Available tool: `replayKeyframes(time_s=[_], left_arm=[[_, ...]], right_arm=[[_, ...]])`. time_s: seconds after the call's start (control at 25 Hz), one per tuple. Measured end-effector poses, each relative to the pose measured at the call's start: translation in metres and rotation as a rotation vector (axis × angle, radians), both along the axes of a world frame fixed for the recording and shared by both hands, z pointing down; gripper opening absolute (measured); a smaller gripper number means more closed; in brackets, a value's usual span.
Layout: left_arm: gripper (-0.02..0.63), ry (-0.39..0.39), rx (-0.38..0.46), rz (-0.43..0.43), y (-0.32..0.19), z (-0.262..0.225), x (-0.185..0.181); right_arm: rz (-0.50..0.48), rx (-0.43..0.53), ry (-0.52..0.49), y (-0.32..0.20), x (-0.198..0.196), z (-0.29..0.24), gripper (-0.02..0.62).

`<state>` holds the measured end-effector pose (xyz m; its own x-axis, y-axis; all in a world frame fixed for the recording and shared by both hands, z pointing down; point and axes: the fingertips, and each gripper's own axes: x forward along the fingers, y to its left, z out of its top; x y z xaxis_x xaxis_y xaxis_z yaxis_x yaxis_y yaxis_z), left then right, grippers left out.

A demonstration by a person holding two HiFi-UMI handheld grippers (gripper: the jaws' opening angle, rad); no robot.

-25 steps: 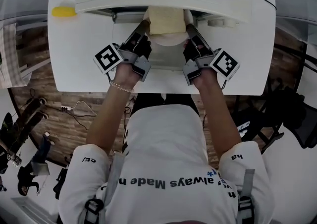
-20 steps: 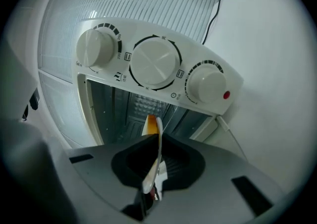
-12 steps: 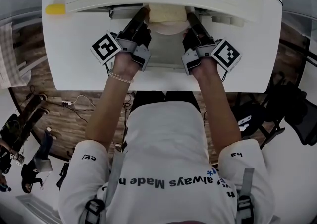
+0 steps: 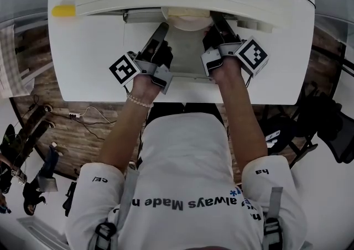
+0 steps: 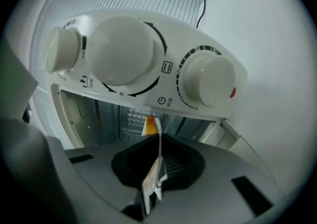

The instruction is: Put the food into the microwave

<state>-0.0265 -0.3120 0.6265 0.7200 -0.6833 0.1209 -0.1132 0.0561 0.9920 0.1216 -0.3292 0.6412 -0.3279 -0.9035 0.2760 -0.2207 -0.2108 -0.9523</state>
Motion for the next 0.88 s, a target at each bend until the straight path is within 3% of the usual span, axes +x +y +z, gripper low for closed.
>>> replayKeyframes(time_s=[0.24, 0.32, 0.56, 0.68, 0.88], left_arm=[[0.089, 0.025, -0.007, 0.034, 0.008, 0.001, 0.029], [0.038, 0.003, -0.022, 0.034, 0.008, 0.003, 0.034], [0.021, 0.019, -0.055, -0.018, 0.002, 0.003, 0.033], [0.020, 0.022, -0.059, -0.032, -0.001, 0.001, 0.033], [0.020, 0.020, -0.050, -0.029, -0.003, 0.001, 0.034]], right_arm=[[0.001, -0.001, -0.001, -0.006, 0.000, 0.003, 0.023], [0.002, -0.001, -0.006, -0.006, 0.000, 0.003, 0.023], [-0.007, 0.022, -0.026, -0.008, -0.001, 0.002, 0.025], [-0.011, 0.031, -0.062, -0.001, -0.005, -0.005, 0.095], [-0.098, 0.048, -0.054, 0.024, -0.028, -0.011, 0.100]])
